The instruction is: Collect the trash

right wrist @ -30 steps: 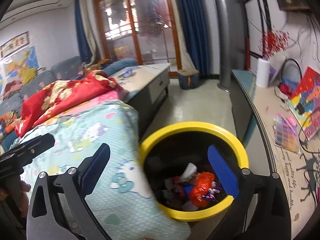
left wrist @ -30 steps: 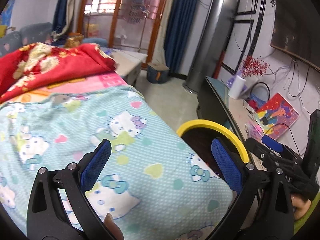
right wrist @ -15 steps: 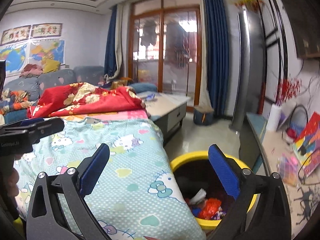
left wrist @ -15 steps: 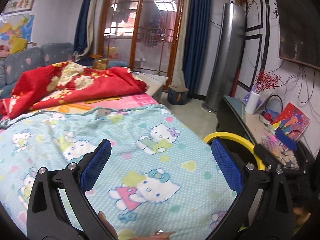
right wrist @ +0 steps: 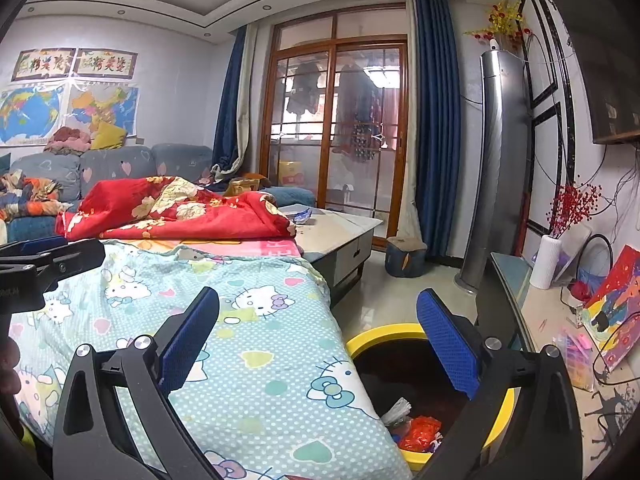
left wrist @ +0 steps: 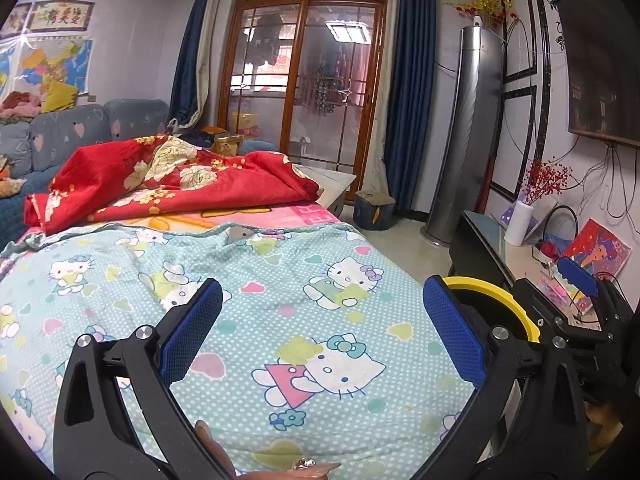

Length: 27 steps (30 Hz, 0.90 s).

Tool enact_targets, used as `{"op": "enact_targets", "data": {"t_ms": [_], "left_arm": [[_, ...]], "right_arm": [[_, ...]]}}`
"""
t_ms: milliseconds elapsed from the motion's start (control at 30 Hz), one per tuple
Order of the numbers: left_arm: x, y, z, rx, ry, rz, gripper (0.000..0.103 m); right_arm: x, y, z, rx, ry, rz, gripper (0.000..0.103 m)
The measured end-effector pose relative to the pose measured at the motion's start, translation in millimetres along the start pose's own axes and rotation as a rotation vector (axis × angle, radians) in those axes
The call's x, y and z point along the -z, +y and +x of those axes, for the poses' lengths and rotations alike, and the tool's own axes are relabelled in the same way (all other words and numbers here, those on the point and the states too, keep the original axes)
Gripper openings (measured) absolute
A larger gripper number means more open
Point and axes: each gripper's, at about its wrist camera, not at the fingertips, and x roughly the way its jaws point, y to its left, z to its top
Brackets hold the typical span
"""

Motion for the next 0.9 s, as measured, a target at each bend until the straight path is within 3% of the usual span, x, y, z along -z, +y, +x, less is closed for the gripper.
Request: {"op": "enact_targets", "data": {"t_ms": [900], "left_arm": [[6.7, -3.9, 2.8, 0.007, 0.023, 0.008, 0.092]], "right_arm": [[2.9, -7.6, 5.1, 0.017, 0.020, 0.041, 0.096]]}}
